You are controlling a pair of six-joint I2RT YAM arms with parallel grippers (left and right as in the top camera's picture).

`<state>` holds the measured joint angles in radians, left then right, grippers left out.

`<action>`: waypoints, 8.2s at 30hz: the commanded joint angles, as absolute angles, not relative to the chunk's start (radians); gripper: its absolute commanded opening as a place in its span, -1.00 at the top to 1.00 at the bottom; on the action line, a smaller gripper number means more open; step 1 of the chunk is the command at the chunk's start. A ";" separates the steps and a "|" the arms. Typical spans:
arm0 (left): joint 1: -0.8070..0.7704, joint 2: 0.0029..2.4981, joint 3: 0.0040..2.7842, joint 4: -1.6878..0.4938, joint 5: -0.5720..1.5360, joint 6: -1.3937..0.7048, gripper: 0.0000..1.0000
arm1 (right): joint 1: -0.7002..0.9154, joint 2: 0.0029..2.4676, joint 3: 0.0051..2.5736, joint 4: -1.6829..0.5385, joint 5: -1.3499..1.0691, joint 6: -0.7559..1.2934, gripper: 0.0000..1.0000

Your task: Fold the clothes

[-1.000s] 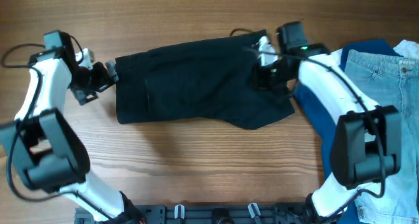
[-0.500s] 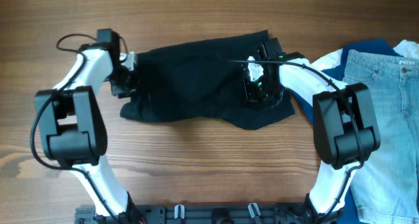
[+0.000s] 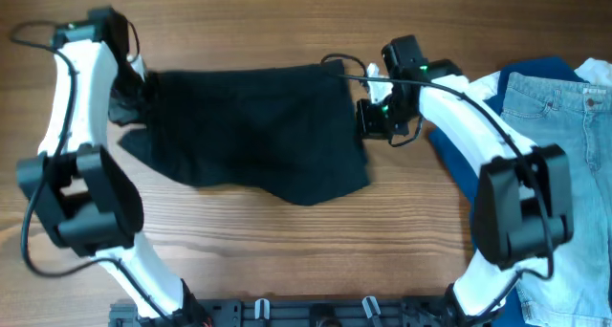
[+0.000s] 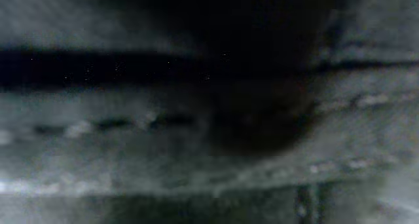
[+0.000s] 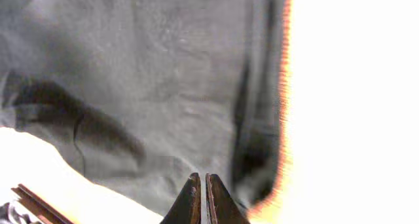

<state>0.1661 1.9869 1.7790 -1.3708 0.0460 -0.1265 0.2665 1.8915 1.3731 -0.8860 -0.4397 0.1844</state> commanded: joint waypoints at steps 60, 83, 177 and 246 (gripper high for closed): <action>-0.381 1.957 1.787 -1.169 0.174 -0.398 -0.39 | 0.102 1.662 1.330 -0.865 -0.555 0.025 0.22; -0.303 2.088 1.490 -0.910 0.337 -0.270 -0.99 | 0.241 2.098 1.317 -0.885 -0.184 0.366 0.90; -0.133 1.275 1.615 -1.192 -0.073 -0.068 -0.99 | 0.241 1.280 1.356 -0.622 -0.360 0.163 0.63; -0.018 0.633 0.982 -0.578 0.007 -0.170 -1.00 | 0.109 0.023 0.006 0.012 -0.154 0.035 -0.99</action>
<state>-0.0441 0.7536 1.1744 -0.6884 -0.0666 -0.1669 0.1139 0.0231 0.0063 0.0078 -0.1417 0.0246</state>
